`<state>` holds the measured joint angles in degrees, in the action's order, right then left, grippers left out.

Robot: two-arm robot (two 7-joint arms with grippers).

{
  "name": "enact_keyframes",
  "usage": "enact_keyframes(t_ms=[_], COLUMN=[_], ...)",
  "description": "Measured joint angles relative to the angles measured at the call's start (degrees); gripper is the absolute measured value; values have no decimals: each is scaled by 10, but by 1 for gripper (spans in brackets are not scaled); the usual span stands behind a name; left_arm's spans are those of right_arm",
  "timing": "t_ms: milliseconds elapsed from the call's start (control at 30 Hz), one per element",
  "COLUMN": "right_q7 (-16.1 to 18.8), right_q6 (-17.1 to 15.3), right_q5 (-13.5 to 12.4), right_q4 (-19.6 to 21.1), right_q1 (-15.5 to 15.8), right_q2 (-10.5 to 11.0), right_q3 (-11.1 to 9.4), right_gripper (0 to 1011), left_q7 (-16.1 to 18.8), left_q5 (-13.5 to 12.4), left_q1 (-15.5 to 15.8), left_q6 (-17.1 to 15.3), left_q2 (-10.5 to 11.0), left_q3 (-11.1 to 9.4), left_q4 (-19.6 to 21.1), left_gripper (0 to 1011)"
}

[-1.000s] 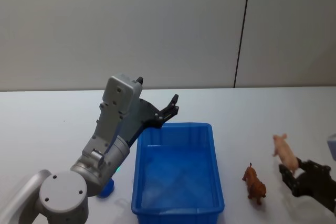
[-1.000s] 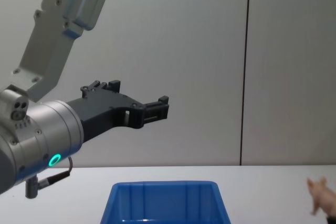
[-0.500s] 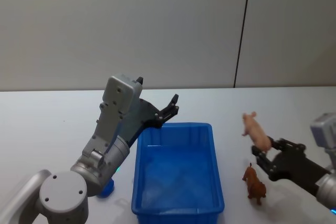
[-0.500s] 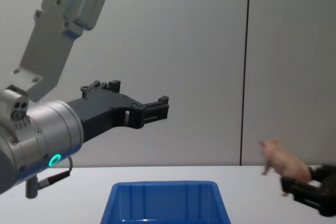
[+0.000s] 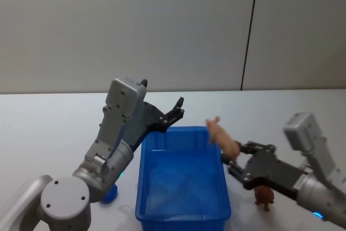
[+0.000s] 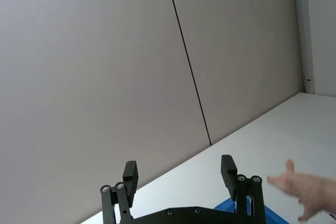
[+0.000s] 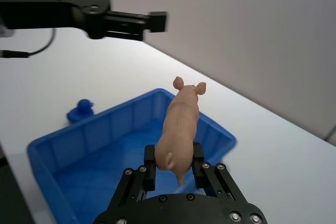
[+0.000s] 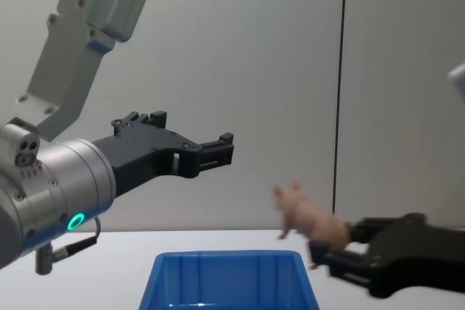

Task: Pick up the two dolls from the table and place them into the box.

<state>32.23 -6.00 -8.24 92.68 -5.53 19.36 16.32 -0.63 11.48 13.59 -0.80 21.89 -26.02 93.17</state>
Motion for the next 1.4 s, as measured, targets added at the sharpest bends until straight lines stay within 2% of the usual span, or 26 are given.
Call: enact_keyframes(t_ms=[200, 300, 400, 433, 467, 700, 800, 867, 900, 1000, 1400], right_q7=[43, 53, 63, 67, 69, 76, 76, 74, 72, 66, 25], right_q6=[-11, -15, -19, -21, -21, -25, -25, -25, -25, -24, -22], right_q5=[25, 33, 41, 45, 46, 54, 54, 53, 51, 46, 7], right_q4=[-18, -25, -32, -35, -36, -44, -44, -43, -42, -36, -6], right_q1=[-21, -27, -32, -35, -36, -41, -41, -39, -39, -34, 0], right_q2=[-28, -36, -44, -48, -49, -56, -56, -53, -52, -45, -4], right_q3=[27, 35, 43, 47, 49, 59, 60, 59, 59, 56, 33], right_gripper=[381, 398, 510, 510, 569, 769, 871, 899, 951, 1001, 1001], left_q7=[0, 0, 0, 0, 0, 0, 0, 0, 0, 0, 0], left_q5=[0, 0, 0, 0, 0, 0, 0, 0, 0, 0, 0], left_q1=[0, 0, 0, 0, 0, 0, 0, 0, 0, 0, 0], left_q6=[0, 0, 0, 0, 0, 0, 0, 0, 0, 0, 0], left_q2=[0, 0, 0, 0, 0, 0, 0, 0, 0, 0, 0], left_q3=[0, 0, 0, 0, 0, 0, 0, 0, 0, 0, 0], left_q4=[0, 0, 0, 0, 0, 0, 0, 0, 0, 0, 0], left_gripper=[1001, 1001, 1001, 1001, 1001, 1001, 1001, 1001, 1001, 1001, 1001])
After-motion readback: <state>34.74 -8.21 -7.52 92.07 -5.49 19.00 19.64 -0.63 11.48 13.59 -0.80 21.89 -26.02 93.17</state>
